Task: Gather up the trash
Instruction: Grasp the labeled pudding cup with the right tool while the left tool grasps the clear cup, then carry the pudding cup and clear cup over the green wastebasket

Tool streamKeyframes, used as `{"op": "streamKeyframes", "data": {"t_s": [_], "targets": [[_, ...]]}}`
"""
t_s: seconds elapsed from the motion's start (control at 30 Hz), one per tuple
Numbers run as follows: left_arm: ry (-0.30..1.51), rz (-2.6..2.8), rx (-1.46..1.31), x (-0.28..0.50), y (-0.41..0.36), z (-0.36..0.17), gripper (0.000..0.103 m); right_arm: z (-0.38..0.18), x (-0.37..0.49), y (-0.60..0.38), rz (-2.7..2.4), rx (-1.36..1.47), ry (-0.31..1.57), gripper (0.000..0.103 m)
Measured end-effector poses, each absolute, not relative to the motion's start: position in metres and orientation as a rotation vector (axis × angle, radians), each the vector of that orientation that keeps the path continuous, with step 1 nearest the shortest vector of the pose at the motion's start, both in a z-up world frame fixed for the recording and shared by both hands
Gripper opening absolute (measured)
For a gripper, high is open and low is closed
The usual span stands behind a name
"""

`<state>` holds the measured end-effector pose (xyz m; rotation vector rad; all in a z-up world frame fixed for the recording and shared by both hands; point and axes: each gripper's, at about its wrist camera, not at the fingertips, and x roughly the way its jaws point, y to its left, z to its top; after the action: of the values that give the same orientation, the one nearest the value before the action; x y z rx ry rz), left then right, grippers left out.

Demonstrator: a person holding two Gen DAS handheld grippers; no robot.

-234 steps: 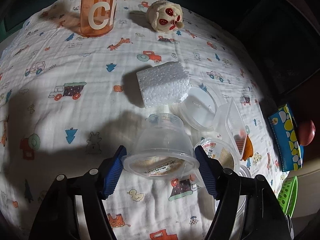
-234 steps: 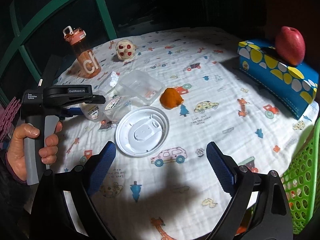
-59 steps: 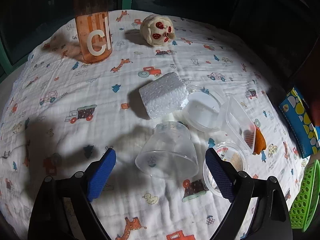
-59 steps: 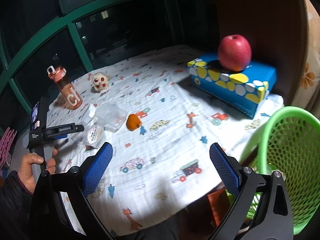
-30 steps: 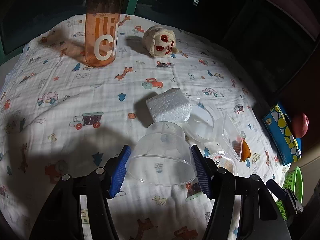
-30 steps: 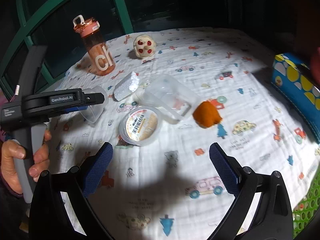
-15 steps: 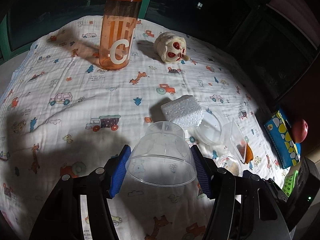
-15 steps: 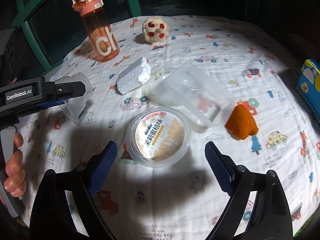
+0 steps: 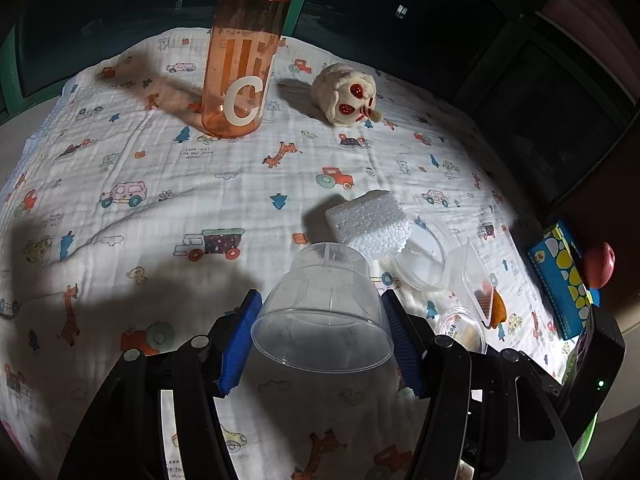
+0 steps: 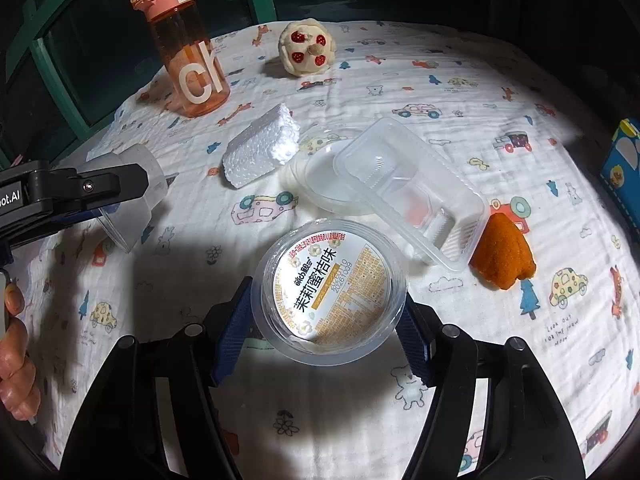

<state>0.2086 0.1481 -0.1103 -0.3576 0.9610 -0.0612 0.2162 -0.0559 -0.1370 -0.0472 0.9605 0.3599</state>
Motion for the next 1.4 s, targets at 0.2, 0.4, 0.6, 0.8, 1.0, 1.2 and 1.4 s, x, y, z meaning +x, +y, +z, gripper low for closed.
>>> {"op": "streamKeyframes", "data": {"t_s": [0.2,0.4,0.6,0.8,1.0,1.2,1.4], "targets": [[0.955,-0.069,-0.348,0.204,0.142,-0.105,0.059,-0.126,0.204,-0.061,0.372,-0.036,0.933,0.066],[0.944,-0.093,-0.338,0.197,0.128,-0.097,0.059,-0.113,0.187,-0.074,0.374,-0.013,0.916,0.066],[0.934,-0.134,-0.318,0.188,0.103,-0.088,0.059,-0.098,0.168,-0.093,0.358,0.013,0.887,0.066],[0.929,-0.177,-0.295,0.180,0.077,-0.079,0.059,-0.083,0.150,-0.118,0.324,0.037,0.855,0.066],[0.922,-0.222,-0.268,0.174,0.047,-0.069,0.059,-0.073,0.132,-0.152,0.279,0.069,0.832,0.066],[0.921,-0.269,-0.243,0.168,0.015,-0.060,0.059,-0.063,0.113,-0.187,0.224,0.098,0.807,0.066],[0.923,-0.330,-0.220,0.163,-0.021,-0.053,0.059,-0.054,0.095,-0.226,0.157,0.121,0.779,0.066]]}}
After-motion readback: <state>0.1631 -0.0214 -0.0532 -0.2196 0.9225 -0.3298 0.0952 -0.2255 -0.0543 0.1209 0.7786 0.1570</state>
